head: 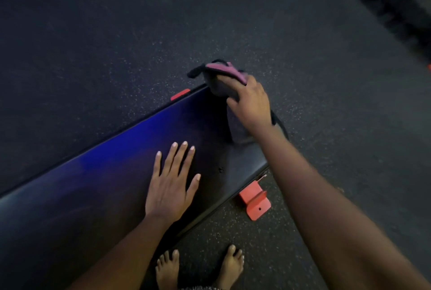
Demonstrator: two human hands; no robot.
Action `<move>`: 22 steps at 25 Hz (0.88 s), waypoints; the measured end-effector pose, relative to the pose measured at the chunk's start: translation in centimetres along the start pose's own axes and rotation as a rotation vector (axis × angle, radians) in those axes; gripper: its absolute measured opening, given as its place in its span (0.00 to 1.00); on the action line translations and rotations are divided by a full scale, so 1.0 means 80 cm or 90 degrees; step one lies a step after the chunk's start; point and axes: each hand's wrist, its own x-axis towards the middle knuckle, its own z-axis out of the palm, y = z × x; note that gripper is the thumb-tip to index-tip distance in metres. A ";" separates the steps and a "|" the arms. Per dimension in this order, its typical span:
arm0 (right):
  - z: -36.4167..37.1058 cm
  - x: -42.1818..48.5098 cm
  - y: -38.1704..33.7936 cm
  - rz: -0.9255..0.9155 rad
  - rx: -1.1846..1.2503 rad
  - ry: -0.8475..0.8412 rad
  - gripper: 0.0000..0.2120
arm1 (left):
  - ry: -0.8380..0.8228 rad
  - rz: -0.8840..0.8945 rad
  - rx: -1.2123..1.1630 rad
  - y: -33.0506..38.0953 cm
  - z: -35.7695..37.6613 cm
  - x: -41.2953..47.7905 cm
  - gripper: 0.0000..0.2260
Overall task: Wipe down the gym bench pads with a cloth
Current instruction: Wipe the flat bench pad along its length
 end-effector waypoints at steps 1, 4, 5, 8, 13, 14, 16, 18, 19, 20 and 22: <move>0.006 -0.040 -0.019 0.002 0.018 0.008 0.25 | -0.008 0.003 -0.003 0.000 0.000 0.001 0.26; 0.041 -0.184 -0.074 -0.032 -0.010 0.007 0.22 | -0.052 0.022 0.022 -0.003 -0.002 0.000 0.25; 0.053 -0.207 -0.074 -0.046 -0.031 0.000 0.19 | -0.066 0.027 0.035 -0.002 -0.004 0.000 0.24; 0.060 -0.185 -0.031 -0.038 -0.052 0.041 0.18 | -0.051 0.008 0.003 0.002 -0.009 0.000 0.26; 0.031 -0.127 0.055 0.048 -0.093 0.091 0.21 | -0.056 -0.022 -0.084 0.036 -0.024 0.011 0.30; 0.027 -0.114 0.072 0.057 -0.098 0.097 0.21 | -0.051 -0.021 -0.092 0.048 -0.024 0.020 0.30; 0.016 -0.081 0.102 0.083 -0.103 0.093 0.21 | -0.035 -0.018 -0.095 0.071 -0.019 0.047 0.30; 0.004 -0.040 0.134 0.116 -0.085 0.035 0.23 | -0.017 -0.017 -0.075 0.095 -0.008 0.076 0.29; -0.002 -0.021 0.150 0.108 -0.060 -0.012 0.24 | -0.006 -0.024 -0.058 0.106 -0.003 0.090 0.28; -0.006 -0.006 0.164 0.079 -0.029 -0.059 0.25 | 0.003 -0.035 -0.036 0.113 0.001 0.099 0.28; -0.016 0.016 0.181 0.018 0.028 -0.113 0.27 | 0.012 -0.051 -0.001 0.120 0.007 0.110 0.28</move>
